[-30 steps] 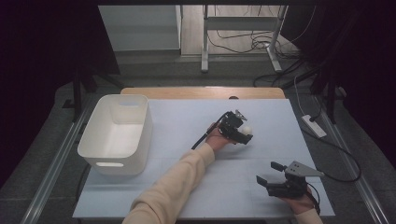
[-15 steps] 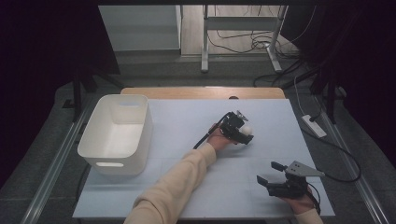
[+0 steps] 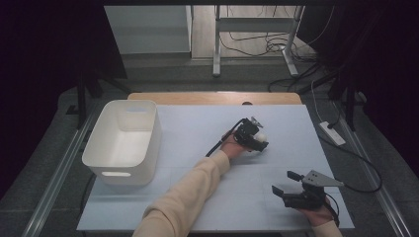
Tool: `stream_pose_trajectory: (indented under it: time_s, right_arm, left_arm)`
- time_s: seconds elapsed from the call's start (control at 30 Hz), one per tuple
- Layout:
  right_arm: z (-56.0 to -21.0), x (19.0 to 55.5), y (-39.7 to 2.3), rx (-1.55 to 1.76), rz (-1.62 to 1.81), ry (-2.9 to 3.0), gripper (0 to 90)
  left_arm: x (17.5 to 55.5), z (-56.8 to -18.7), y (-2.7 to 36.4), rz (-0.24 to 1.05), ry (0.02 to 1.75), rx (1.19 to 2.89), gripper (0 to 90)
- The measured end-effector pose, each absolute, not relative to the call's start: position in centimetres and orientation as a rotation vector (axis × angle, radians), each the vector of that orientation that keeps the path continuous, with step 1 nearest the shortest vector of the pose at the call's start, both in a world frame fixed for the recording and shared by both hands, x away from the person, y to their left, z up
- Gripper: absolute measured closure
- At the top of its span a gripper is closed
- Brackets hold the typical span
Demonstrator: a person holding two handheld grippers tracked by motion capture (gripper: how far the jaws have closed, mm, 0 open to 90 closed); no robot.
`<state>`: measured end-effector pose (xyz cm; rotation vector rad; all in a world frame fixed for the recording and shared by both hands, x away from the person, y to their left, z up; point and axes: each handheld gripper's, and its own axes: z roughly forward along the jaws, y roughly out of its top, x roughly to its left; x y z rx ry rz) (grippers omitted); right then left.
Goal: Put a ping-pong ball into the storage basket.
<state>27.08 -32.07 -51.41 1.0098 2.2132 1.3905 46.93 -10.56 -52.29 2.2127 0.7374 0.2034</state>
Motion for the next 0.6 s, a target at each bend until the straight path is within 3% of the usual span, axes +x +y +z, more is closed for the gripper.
stream_pose_trajectory:
  time_s: [0.33, 0.6]
  right_arm:
    - [-51.43, 27.07, -32.11, 1.012, 1.39, 2.213, 14.5]
    - [-51.44, 27.07, -32.15, 1.014, 1.386, 2.212, 14.5]
  left_arm:
    - [47.0, -52.65, -10.72, 0.197, 0.717, 2.216, 34.6]
    - [46.95, -52.54, -10.65, 0.198, 0.708, 2.199, 50.1]
